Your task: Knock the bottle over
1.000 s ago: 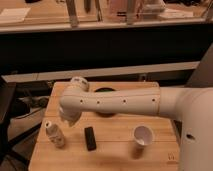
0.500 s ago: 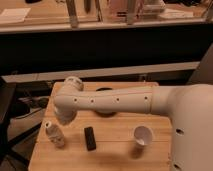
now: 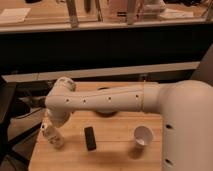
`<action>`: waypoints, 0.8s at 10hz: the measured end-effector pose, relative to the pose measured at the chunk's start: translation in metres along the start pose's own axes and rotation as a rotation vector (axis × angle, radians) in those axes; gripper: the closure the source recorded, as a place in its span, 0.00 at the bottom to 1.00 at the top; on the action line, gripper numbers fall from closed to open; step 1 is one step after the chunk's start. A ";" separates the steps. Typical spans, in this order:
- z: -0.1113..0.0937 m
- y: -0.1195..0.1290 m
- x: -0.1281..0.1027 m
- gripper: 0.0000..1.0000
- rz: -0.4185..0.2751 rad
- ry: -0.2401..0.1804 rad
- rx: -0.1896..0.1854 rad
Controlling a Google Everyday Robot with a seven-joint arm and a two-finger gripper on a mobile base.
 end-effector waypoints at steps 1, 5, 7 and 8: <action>0.001 -0.002 -0.002 0.97 -0.007 0.001 -0.001; 0.006 -0.012 -0.011 0.97 -0.050 -0.012 -0.006; 0.011 -0.023 -0.024 0.97 -0.079 -0.022 -0.011; 0.013 -0.029 -0.031 0.97 -0.098 -0.027 -0.012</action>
